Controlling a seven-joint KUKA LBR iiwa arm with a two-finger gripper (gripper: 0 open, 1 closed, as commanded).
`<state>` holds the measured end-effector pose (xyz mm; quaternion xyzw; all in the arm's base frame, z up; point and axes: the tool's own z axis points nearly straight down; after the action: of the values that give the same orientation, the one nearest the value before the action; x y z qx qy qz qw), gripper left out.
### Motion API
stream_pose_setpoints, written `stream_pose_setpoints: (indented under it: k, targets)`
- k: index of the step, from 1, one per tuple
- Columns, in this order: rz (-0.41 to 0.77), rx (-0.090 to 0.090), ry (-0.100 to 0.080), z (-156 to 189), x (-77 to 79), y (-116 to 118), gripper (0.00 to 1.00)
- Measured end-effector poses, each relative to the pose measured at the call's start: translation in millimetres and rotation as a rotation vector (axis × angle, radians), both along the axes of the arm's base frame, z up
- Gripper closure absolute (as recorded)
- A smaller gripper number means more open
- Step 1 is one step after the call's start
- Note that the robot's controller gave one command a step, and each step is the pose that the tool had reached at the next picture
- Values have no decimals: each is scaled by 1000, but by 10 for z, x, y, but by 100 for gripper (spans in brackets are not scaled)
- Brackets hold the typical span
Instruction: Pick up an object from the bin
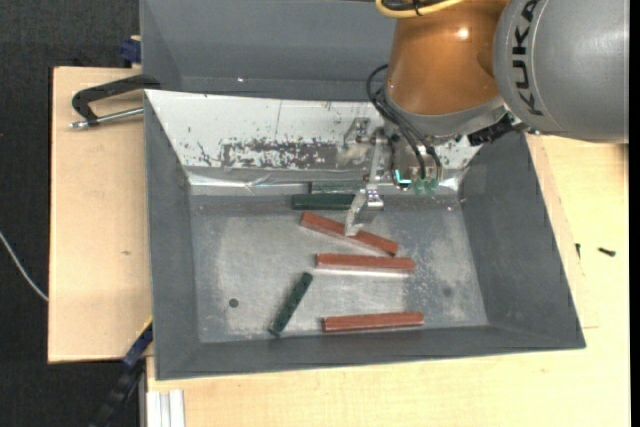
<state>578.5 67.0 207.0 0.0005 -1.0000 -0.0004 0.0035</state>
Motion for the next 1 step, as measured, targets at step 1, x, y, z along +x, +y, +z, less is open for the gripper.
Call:
stream_pose_setpoints:
  k: [1]
  targets:
    - [-1,1,-8,43,17,-3,0]
